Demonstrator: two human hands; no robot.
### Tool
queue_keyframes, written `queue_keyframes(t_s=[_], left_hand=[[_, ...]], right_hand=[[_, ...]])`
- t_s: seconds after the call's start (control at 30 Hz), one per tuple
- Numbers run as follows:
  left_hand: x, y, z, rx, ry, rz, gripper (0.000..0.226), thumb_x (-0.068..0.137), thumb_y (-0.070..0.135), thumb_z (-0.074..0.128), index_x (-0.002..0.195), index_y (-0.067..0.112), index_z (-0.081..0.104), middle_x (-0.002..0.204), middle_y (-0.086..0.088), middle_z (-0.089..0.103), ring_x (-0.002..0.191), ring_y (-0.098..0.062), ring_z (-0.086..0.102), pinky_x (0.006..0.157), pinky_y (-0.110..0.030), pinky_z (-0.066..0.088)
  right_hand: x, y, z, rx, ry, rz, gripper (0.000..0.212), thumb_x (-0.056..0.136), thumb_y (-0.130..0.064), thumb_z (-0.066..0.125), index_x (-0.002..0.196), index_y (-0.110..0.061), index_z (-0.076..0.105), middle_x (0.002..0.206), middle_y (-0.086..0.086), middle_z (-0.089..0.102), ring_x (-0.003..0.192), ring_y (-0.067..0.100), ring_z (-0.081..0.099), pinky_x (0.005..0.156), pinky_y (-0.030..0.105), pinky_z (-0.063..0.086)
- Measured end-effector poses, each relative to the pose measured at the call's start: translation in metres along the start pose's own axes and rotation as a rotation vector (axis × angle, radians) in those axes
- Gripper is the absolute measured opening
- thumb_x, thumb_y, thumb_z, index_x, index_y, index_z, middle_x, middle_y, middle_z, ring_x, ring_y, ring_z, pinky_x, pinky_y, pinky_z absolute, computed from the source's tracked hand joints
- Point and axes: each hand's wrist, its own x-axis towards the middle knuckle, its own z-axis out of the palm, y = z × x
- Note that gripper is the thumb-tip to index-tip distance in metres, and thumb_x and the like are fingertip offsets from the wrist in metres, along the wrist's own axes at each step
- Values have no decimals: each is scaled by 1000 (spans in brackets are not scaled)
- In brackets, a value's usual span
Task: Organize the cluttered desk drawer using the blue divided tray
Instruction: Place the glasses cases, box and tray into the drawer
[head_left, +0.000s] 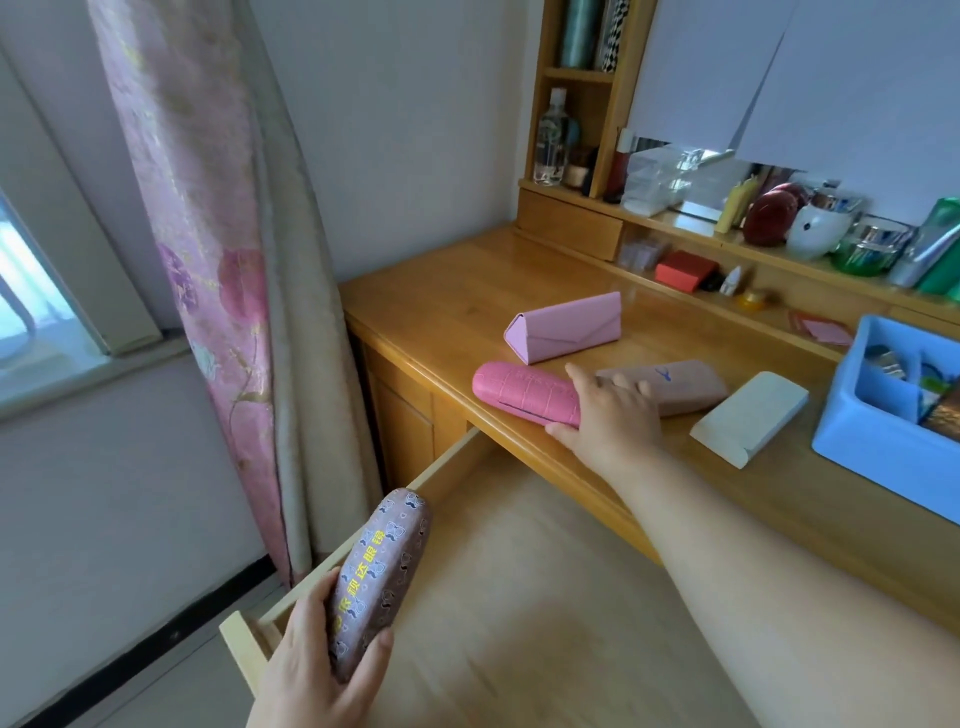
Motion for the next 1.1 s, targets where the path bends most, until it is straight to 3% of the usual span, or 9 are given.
queue_keyframes(t_s=[0.13,0.3,0.4,0.53,0.7,0.8,0.9,1.0,1.1], left_hand=[[-1,0,0,-74,77,7,65,66,31,75,125,22,48,110,16,60,87,4,55,65,-13,38],[7,-8,-5,-183,82,-40,57,69,56,58,121,44,38,113,29,54,103,9,52,78,-15,40],[19,-14,-11,-174,122,-31,52,72,54,57,119,42,38,111,25,55,103,13,50,79,-11,39],[24,-18,-11,-119,153,-39,45,74,54,55,115,50,35,107,26,55,100,18,48,75,-10,39],[22,-19,-7,-59,103,-54,52,71,61,49,118,42,39,108,30,51,96,7,49,76,-11,36],[23,-18,-7,-32,89,-64,56,74,55,53,124,33,41,113,22,53,99,5,46,77,-8,33],[23,-17,-8,-6,71,-68,60,73,56,52,126,29,42,117,19,52,99,6,44,77,-8,31],[24,-16,-8,14,57,-78,64,72,61,49,126,29,42,116,20,52,99,5,44,75,-9,30],[24,-17,-7,27,59,-92,56,77,50,56,126,26,44,115,16,53,99,-1,47,78,-16,31]], right_hand=[[0,7,-12,133,-117,24,71,76,-61,64,133,-24,45,126,1,58,118,24,43,95,37,36],[-71,4,-22,486,63,-120,71,66,-59,69,128,-28,53,117,-7,63,103,19,52,85,30,41],[-116,-9,-9,470,-148,-284,75,67,-67,62,133,-40,41,127,-20,54,106,6,55,83,21,44],[-141,-32,40,473,-415,-404,68,71,-50,73,132,-39,45,135,-22,45,120,2,46,99,15,33],[-137,-88,84,591,-459,-485,56,71,-32,73,123,-30,50,128,-13,51,114,12,51,95,21,37],[-121,-115,99,613,-474,-463,53,70,-27,72,116,-31,47,127,-11,48,114,17,51,90,24,40],[-108,-127,114,515,-475,-365,55,76,-29,71,125,-35,47,147,-5,26,128,20,41,100,27,38],[-106,-137,121,420,-480,-262,56,83,-31,67,131,-41,42,144,-2,25,122,22,48,97,30,42],[-111,-138,112,415,-542,-266,64,85,-28,65,139,-39,33,150,-3,20,125,22,47,98,30,41]])
